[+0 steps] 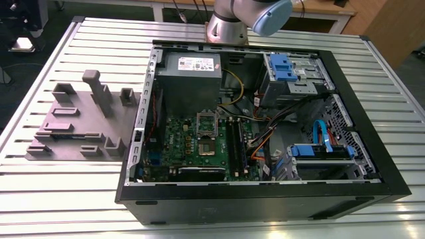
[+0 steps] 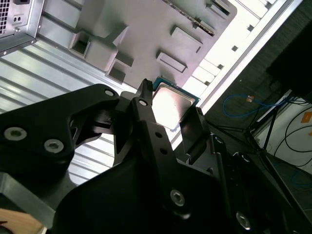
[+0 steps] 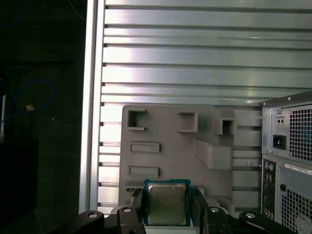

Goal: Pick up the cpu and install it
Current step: 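Pick up the cpu and move it towards the insertion slot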

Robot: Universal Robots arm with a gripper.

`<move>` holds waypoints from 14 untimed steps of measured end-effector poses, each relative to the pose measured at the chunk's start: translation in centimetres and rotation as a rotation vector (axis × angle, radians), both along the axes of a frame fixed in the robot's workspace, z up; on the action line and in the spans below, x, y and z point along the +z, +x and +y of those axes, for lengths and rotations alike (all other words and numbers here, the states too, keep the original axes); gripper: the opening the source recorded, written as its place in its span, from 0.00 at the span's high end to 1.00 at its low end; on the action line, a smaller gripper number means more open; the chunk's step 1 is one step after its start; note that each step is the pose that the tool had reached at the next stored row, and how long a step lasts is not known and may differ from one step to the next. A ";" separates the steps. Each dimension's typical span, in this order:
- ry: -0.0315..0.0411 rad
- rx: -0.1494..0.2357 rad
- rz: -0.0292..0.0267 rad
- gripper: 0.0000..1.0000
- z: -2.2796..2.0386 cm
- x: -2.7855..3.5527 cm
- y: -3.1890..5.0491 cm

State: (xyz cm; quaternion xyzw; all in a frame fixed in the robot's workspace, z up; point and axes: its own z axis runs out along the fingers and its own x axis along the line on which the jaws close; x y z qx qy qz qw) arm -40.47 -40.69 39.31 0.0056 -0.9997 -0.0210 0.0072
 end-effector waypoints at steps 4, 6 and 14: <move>0.0000 0.000 0.0000 0.53 0.00 0.00 0.25; 0.0000 0.000 0.0000 0.53 0.00 0.00 0.38; 0.0000 0.000 0.0000 0.53 0.00 0.00 0.86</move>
